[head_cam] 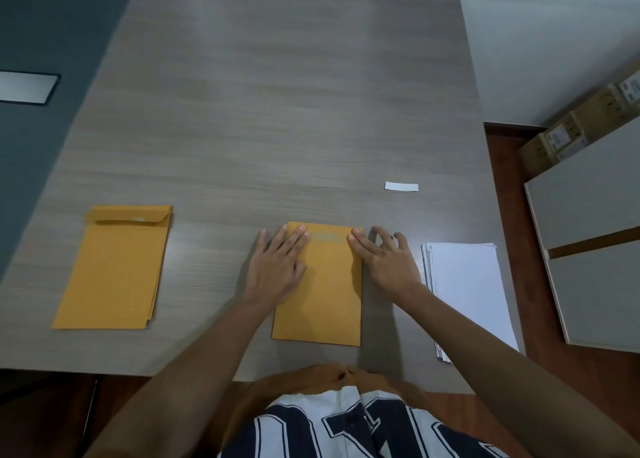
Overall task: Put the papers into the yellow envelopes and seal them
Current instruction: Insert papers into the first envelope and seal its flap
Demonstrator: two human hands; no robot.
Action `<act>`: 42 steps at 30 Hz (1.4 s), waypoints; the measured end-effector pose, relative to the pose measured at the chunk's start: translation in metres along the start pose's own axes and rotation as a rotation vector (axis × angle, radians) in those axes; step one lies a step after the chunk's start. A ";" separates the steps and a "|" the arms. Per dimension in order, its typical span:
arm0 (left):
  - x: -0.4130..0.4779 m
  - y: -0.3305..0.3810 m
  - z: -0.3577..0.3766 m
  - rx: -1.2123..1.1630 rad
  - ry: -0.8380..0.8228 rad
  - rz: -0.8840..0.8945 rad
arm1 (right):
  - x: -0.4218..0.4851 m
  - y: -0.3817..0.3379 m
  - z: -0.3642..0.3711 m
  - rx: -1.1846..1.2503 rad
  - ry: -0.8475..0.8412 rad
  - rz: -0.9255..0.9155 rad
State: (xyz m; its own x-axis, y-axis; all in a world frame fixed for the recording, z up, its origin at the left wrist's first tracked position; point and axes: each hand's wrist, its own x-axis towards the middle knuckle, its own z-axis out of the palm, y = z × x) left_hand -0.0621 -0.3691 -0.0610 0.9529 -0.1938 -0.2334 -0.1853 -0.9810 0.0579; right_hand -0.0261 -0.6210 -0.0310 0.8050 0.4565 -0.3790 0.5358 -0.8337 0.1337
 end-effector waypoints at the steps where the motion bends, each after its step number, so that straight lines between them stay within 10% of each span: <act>1: -0.001 -0.003 0.000 -0.012 0.001 -0.016 | 0.001 0.001 -0.001 -0.005 -0.006 0.000; 11: -0.002 0.002 0.001 -0.133 -0.031 -0.080 | 0.021 -0.045 -0.026 0.204 0.093 0.136; 21: -0.007 0.000 0.003 -0.034 -0.005 -0.040 | 0.035 -0.046 -0.014 0.178 0.040 -0.167; 42: -0.008 0.003 0.001 -0.090 -0.063 -0.063 | 0.001 -0.012 0.021 0.277 0.037 0.054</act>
State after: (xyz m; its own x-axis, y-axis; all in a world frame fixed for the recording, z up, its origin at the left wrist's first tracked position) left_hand -0.0706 -0.3700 -0.0601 0.9445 -0.1347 -0.2996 -0.1002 -0.9867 0.1276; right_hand -0.0370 -0.6171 -0.0519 0.8421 0.4158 -0.3434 0.4057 -0.9080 -0.1046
